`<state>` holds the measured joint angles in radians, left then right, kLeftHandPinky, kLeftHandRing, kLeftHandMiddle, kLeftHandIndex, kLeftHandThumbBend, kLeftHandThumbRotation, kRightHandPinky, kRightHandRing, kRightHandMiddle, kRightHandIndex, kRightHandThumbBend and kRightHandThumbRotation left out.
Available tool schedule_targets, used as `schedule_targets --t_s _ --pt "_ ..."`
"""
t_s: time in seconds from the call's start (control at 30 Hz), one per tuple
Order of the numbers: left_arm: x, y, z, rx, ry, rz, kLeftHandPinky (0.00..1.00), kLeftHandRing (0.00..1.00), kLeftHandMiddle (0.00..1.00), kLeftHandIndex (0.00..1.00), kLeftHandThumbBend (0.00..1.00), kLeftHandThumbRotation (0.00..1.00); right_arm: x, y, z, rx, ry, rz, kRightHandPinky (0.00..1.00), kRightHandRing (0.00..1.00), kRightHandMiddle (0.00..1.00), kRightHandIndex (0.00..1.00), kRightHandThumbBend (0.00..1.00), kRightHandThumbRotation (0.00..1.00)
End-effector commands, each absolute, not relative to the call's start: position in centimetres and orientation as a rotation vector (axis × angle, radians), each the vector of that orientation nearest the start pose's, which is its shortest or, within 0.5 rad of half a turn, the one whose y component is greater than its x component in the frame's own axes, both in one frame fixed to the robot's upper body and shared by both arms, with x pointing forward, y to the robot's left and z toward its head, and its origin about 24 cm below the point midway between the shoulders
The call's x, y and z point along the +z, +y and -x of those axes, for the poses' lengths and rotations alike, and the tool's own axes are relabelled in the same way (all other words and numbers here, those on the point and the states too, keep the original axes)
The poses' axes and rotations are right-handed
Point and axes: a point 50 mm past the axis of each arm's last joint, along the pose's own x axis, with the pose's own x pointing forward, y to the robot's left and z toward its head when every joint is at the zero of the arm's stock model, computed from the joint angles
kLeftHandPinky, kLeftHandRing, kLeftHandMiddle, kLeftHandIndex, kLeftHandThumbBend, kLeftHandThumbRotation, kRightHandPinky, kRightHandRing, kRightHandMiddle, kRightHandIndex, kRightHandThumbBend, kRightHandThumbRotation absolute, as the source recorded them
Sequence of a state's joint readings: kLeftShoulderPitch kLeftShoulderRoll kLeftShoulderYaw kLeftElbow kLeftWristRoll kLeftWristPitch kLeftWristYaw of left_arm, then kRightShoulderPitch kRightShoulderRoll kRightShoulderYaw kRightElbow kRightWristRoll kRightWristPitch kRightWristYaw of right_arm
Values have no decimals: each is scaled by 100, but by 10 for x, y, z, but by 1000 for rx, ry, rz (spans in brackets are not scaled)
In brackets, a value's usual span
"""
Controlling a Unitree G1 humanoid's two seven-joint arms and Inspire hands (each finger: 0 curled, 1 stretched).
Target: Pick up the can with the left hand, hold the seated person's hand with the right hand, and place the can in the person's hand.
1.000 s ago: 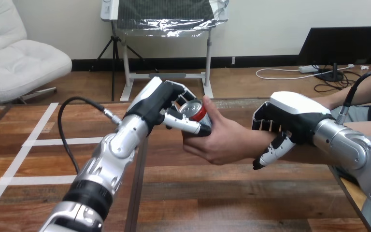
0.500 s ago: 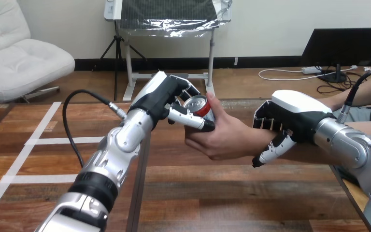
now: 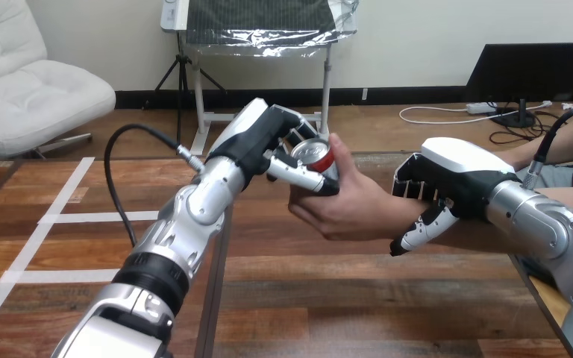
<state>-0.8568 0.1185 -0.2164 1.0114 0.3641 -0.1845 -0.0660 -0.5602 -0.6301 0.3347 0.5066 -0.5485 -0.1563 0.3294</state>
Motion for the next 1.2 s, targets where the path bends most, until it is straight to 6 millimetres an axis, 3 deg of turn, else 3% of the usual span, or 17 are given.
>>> schedule_targets --t_s 0.0,0.2,0.27,0.33,0.37,0.57,0.63,0.87,1.17 --pt "120 46 -387 -474 -181 -664 17 24 31 43 74 0 115 -186 -349 497 -71 1243 38 43 47 47 81 18" --pt "118 48 -387 -502 -146 -656 30 38 43 47 75 1 117 -188 -348 515 -58 1246 38 43 48 48 81 20" --pt "117 49 -387 -509 -138 -659 40 48 52 53 77 12 118 -189 -347 523 -53 1253 40 46 51 52 83 25" --pt "116 50 -386 -518 -127 -660 42 50 54 55 78 14 119 -190 -346 551 -28 1263 41 46 51 53 83 27" --pt "116 51 -386 -520 -124 -660 48 56 60 60 80 24 119 -190 -346 559 -21 1266 44 50 55 56 84 34" --pt "114 56 -384 -533 -121 -599 63 71 75 74 83 53 121 -193 -344 627 23 1219 55 64 69 70 92 58" --pt "114 56 -384 -535 -121 -595 65 73 77 76 83 57 121 -193 -344 632 27 1216 57 67 71 72 94 61" --pt "114 56 -384 -537 -120 -594 69 76 80 78 83 64 122 -193 -344 637 31 1212 60 71 74 75 96 66" --pt "114 56 -384 -537 -120 -594 69 77 80 79 83 65 122 -193 -343 638 32 1211 61 71 75 76 96 67"
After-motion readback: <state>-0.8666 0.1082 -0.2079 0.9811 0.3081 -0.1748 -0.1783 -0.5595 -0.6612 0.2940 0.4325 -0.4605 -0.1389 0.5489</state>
